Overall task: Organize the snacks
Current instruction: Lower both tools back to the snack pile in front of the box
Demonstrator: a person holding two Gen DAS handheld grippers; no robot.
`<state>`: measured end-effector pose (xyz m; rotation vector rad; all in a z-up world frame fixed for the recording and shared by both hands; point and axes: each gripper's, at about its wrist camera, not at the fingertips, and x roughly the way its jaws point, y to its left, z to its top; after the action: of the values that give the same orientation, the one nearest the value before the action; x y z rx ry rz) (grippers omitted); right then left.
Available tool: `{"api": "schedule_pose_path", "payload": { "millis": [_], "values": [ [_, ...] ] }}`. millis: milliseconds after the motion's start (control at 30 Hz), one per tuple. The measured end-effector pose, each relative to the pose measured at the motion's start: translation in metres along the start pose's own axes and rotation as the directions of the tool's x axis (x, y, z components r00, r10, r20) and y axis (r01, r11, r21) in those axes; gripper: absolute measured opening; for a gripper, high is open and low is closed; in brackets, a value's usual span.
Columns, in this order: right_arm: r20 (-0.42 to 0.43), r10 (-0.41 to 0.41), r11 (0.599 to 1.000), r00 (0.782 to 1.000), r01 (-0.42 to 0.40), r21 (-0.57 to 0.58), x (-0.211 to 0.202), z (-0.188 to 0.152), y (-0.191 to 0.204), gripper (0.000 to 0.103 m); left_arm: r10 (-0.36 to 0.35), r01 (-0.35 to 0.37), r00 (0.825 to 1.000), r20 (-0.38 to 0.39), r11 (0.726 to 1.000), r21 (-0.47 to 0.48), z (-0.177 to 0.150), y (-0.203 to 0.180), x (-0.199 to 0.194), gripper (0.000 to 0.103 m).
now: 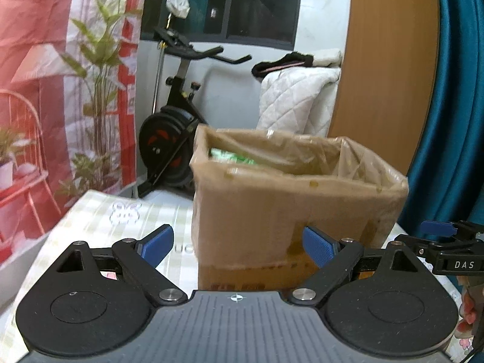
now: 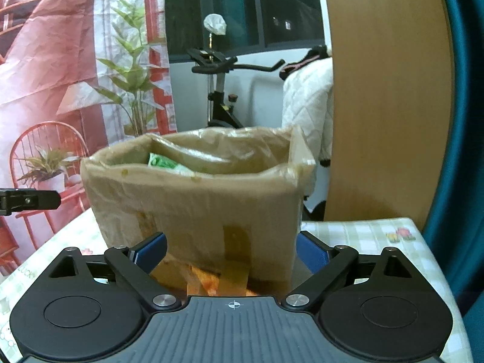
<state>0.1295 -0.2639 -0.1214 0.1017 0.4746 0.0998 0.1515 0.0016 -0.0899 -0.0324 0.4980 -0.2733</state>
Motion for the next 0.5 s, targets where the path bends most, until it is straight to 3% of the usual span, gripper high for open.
{"api": "schedule_pose_path", "payload": {
  "millis": [500],
  "values": [
    [-0.094,-0.022,0.999,0.995,0.019,-0.032,0.005,-0.054,-0.002,0.091,0.025,-0.026,0.998,-0.065,0.999,-0.023,-0.041,0.011,0.003,0.091]
  ]
}}
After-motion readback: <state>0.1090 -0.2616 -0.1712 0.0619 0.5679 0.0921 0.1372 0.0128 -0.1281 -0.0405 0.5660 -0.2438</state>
